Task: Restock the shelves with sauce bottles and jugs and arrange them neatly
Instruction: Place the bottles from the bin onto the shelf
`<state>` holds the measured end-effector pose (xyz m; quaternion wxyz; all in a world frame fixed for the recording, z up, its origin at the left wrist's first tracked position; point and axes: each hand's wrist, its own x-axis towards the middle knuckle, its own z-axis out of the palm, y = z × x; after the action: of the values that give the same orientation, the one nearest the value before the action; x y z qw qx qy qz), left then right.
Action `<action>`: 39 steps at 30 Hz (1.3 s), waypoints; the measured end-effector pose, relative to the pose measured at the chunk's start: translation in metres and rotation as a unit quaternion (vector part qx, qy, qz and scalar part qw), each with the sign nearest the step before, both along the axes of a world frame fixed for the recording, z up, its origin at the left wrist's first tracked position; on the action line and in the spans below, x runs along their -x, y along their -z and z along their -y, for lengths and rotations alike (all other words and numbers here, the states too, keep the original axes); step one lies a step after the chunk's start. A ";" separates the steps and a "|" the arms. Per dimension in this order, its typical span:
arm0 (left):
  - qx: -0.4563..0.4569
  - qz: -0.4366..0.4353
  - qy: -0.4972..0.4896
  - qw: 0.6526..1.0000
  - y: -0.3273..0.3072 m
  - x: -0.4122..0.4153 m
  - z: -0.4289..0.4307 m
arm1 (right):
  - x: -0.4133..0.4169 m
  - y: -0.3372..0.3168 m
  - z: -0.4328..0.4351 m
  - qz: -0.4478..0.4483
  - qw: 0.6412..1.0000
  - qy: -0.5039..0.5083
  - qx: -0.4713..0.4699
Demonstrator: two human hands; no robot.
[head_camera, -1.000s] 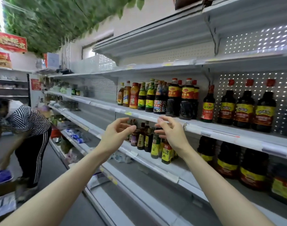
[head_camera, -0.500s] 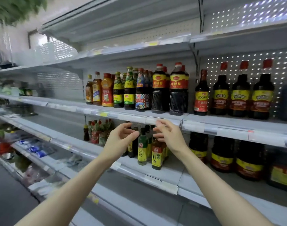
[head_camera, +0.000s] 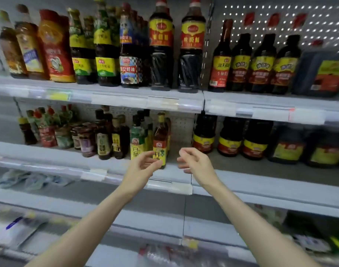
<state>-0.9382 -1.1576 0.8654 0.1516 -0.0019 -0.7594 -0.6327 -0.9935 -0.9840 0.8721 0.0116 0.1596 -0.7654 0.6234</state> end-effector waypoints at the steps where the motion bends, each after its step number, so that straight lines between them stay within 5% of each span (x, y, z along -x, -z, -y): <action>1: -0.002 0.015 0.018 1.000 0.012 0.006 0.006 | 0.001 0.012 0.004 0.016 1.000 0.014 -0.009; 18: -0.015 0.292 0.113 0.950 0.311 0.018 0.052 | -0.033 0.316 0.039 0.277 0.951 0.122 -0.062; 39: -0.022 0.484 0.020 0.875 0.697 -0.079 0.093 | -0.127 0.730 0.079 0.475 0.862 0.117 -0.130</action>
<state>-0.8591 -1.2507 0.1681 -0.2478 0.2924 -0.7235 -0.5741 -0.8660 -1.0633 0.1419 -0.3014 -0.2466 -0.7651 0.5127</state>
